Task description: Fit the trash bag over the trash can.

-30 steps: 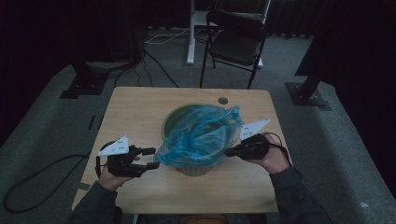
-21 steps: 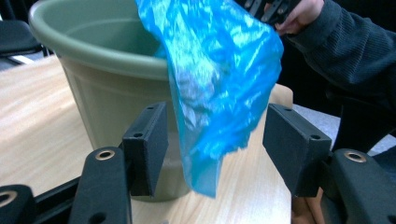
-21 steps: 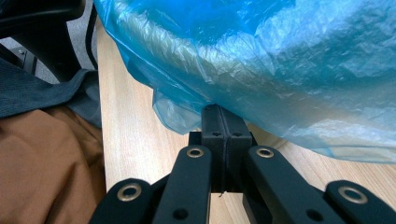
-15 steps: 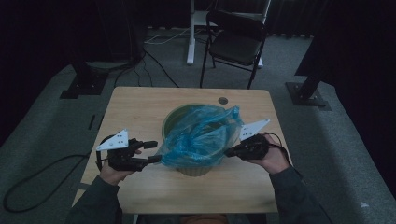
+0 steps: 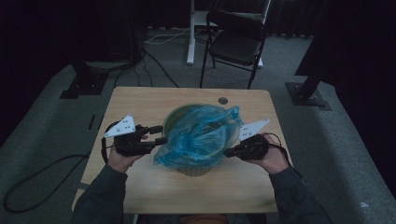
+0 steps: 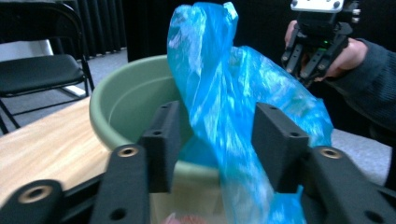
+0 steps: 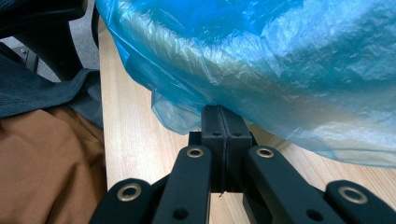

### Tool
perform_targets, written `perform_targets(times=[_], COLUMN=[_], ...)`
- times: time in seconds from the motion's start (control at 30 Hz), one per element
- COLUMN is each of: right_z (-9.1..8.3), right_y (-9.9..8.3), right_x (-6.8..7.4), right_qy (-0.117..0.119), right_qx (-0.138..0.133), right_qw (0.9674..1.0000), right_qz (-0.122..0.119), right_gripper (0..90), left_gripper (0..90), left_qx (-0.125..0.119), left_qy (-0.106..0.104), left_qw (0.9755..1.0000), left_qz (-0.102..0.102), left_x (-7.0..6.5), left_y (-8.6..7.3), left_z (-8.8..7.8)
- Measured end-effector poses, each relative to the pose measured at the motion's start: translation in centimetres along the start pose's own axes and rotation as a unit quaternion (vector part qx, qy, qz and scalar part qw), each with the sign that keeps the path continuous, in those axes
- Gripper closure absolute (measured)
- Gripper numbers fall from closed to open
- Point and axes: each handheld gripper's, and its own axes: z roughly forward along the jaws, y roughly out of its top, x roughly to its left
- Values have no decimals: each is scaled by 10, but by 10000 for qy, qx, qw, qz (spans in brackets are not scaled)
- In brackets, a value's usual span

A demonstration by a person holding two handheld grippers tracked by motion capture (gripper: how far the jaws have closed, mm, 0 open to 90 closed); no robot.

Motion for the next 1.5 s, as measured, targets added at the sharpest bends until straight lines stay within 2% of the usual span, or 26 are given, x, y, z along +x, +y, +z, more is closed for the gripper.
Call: perform_targets(times=[0.07,0.17,0.2,0.3,0.33,0.37,0.4,0.43,0.47,0.5,0.53,0.57,0.73,0.9,0.97,1.03,1.13,1.17,1.23,1.3,1.43,1.5], right_z=[0,0,0,0,-1,-1,-1,-1,-1,-1,-2,-2,-2,-2,-1,-1,-1,-1,-3,-4,-5,-6], right_y=[0,0,0,0,-1,-1,-1,-1,-1,-1,-2,-2,-3,-2,-2,-2,-2,-2,-3,-3,-2,-2], right_x=[0,0,0,0,0,0,0,0,0,0,0,0,1,1,2,2,3,3,2,2,3,3], right_qy=[-1,-2,-3,-3,-2,-2,-4,-4,-4,-4,-7,-2,19,41,64,72,80,80,59,53,42,24], right_qx=[0,-4,-9,-8,-15,-15,-20,-20,-13,-13,-14,-14,7,27,34,39,51,51,26,22,-10,-34], right_qw=[10000,10000,10000,10000,10000,10000,10000,10000,10000,10000,10000,10000,10000,10000,10000,10000,9999,9999,10000,10000,10000,10000], right_qz=[1,2,-3,-8,-5,-5,6,6,16,16,9,1,3,-26,-23,-42,-56,-56,-33,-35,-58,-50], right_gripper=[900,900,900,900,900,900,900,900,900,900,900,900,900,900,900,900,900,900,900,900,899,883], left_gripper=[465,445,437,441,452,469,493,535,594,640,640,706,836,867,870,868,867,867,860,856,853,853], left_qx=[6,83,147,209,342,342,504,504,719,719,742,760,625,660,578,542,566,566,390,356,371,370], left_qy=[24,143,250,336,416,416,485,485,694,694,739,808,1052,1321,1356,1458,1610,1610,1680,1694,1831,1845], left_qw=[10000,9998,9994,9990,9982,9982,9970,9970,9941,9941,9937,9932,9925,9883,9874,9855,9824,9824,9809,9805,9776,9770], left_qz=[25,132,161,193,254,254,335,335,426,426,396,340,-12,-379,-576,-681,-754,-754,-902,-932,-966,-998], left_x=[-1,-2,-1,0,0,0,-1,-1,0,0,3,6,25,45,54,59,64,64,67,68,70,71], left_y=[3,12,17,21,24,24,25,25,25,25,25,25,23,16,13,12,9,9,6,5,5,4], left_z=[3,14,23,32,41,41,49,49,55,55,57,58,55,53,51,49,47,47,40,39,37,38])
